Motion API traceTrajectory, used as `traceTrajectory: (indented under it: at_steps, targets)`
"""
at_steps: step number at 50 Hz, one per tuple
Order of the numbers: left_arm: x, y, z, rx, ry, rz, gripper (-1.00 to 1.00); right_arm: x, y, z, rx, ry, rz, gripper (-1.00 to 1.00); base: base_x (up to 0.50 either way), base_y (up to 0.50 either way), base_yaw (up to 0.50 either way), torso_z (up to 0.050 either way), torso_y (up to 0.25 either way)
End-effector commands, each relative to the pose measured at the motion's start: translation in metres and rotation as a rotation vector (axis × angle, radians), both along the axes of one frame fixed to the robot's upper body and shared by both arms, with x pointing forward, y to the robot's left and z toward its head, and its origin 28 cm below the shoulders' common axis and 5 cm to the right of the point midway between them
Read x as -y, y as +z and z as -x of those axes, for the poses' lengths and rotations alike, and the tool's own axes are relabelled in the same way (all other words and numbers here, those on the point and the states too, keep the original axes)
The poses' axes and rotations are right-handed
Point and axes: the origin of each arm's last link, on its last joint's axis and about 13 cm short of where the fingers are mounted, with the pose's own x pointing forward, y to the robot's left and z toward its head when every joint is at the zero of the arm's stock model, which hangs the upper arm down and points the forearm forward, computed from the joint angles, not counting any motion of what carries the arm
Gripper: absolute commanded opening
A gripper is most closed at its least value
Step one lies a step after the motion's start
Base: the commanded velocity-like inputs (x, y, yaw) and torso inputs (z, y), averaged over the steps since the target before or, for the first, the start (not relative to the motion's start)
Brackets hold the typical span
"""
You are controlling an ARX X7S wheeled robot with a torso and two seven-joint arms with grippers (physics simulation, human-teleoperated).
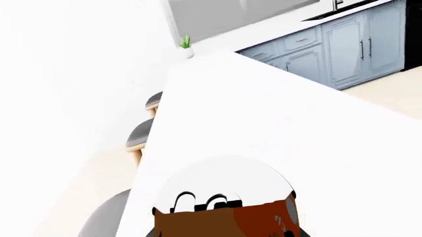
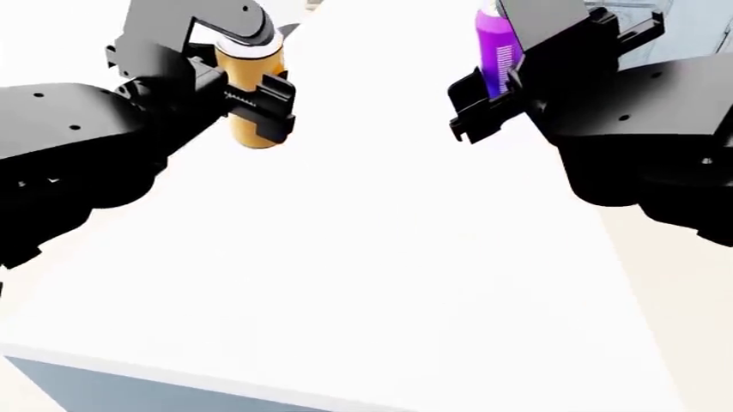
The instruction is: Move the drinks to the dining counter.
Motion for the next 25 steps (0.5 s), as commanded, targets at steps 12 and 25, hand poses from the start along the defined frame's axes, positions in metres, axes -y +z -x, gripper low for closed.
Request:
traceTrajectory:
  at_steps: [12, 25]
  targets:
    - [-0.004, -0.031, -0.001, -0.040, 0.006, 0.027, -1.00, 0.002, 0.002, 0.004, -0.019, 0.030, -0.066, -1.00, 0.00, 0.00, 0.00, 0.000, 0.001]
    - [-0.005, -0.039, -0.002, -0.053, 0.007, 0.042, -1.00, 0.002, -0.001, 0.003, -0.060, 0.034, -0.105, -1.00, 0.00, 0.00, 0.00, 0.001, 0.001]
